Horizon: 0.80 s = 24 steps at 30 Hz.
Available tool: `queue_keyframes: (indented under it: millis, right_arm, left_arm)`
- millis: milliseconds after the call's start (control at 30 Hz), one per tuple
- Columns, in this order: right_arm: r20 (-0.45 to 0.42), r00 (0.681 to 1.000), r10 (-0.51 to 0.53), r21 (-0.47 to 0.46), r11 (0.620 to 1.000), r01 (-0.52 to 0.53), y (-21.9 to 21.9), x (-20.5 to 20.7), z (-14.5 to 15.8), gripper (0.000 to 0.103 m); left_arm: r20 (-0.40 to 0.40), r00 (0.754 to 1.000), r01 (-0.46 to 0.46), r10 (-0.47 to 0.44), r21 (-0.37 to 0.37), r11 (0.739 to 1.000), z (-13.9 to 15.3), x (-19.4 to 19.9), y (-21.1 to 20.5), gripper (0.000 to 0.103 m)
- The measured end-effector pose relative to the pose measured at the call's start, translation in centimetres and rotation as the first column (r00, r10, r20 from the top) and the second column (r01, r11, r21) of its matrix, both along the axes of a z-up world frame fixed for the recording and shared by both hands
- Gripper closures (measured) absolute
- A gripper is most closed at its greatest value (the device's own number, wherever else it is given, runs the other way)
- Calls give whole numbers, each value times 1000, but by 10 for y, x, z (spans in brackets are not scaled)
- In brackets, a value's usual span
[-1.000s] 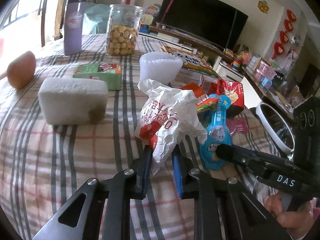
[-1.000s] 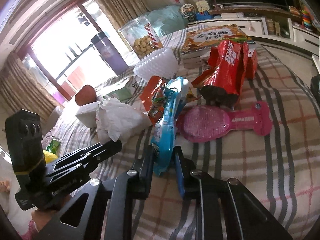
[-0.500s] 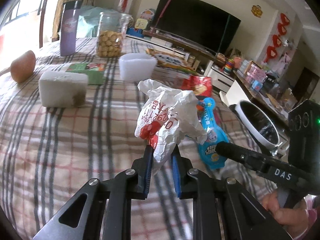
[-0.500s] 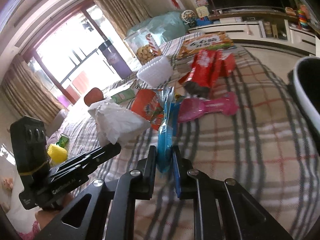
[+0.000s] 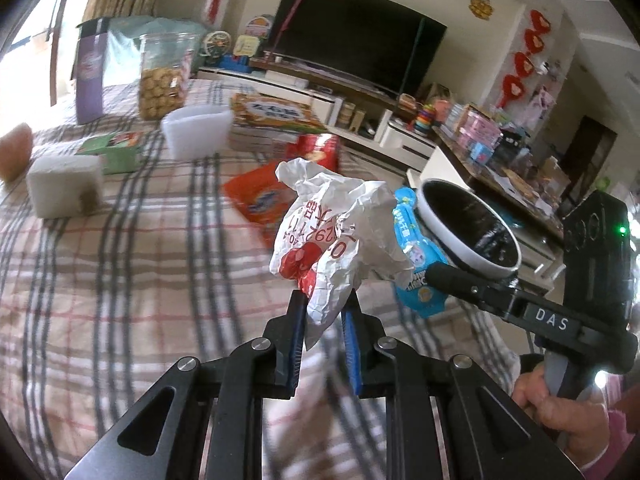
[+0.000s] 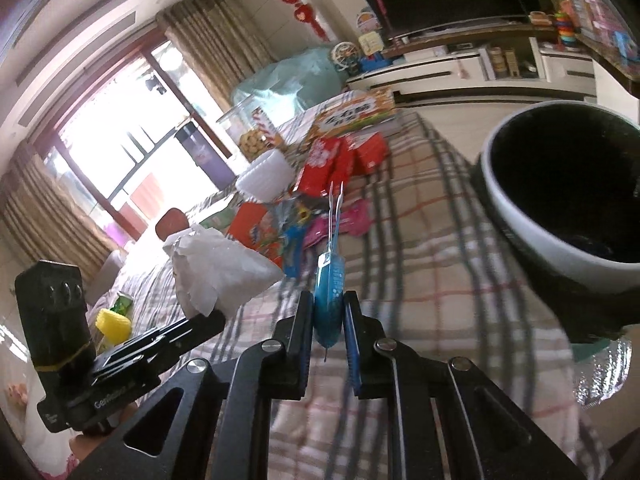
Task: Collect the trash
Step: 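Carry the paper bag with the left tool while the right tool carries the blue tube over the bin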
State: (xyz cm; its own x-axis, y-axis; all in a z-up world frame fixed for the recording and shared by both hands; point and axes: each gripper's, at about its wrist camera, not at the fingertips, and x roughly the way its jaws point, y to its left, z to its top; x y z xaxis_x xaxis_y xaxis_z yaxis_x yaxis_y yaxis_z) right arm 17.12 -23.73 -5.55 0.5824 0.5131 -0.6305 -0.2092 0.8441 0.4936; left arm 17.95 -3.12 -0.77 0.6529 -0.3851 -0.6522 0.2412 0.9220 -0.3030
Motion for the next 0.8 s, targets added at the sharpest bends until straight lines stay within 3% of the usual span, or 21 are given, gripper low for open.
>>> queue_keyframes:
  millis: [800]
  right_arm:
    - [38,987,-154,30,988,153,-89,-19,14,89]
  left_arm:
    - [1,990,142,-142,27,990,1,32,-94,86]
